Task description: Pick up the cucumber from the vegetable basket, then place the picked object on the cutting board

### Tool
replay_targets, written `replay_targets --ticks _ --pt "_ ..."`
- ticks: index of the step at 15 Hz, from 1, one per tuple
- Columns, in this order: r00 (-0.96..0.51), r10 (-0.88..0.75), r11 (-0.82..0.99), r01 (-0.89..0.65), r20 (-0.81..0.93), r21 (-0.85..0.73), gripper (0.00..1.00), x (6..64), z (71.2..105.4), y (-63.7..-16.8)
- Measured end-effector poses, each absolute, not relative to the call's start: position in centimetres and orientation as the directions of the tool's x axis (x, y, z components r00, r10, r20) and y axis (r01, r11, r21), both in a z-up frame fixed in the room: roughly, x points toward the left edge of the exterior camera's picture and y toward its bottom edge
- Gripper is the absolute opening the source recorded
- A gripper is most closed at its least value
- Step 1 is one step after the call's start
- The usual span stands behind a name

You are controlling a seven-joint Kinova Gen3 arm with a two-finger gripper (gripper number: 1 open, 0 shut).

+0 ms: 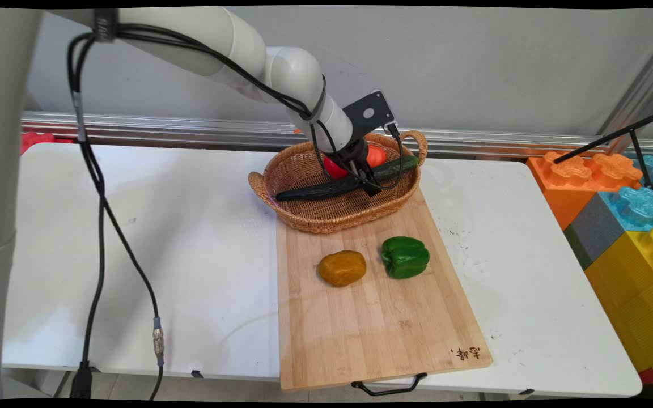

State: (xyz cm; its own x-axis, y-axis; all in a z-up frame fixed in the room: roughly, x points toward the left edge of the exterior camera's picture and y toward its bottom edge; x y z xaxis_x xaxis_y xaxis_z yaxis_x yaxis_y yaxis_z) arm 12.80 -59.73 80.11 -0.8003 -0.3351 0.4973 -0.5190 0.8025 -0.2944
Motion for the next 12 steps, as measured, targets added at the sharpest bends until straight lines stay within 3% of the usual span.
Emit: replay_targets --ticks 3,4,12 --pt "-0.793 -0.349 0.798 -0.531 0.499 -0.286 1.0 12.5 78.9 -60.3" --pt "-0.792 -0.35 0.797 -0.532 0.499 -0.285 0.0 12.4 78.7 -60.4" --pt "-0.787 -0.372 0.795 -0.544 0.492 -0.269 0.0 12.3 78.6 -59.3"
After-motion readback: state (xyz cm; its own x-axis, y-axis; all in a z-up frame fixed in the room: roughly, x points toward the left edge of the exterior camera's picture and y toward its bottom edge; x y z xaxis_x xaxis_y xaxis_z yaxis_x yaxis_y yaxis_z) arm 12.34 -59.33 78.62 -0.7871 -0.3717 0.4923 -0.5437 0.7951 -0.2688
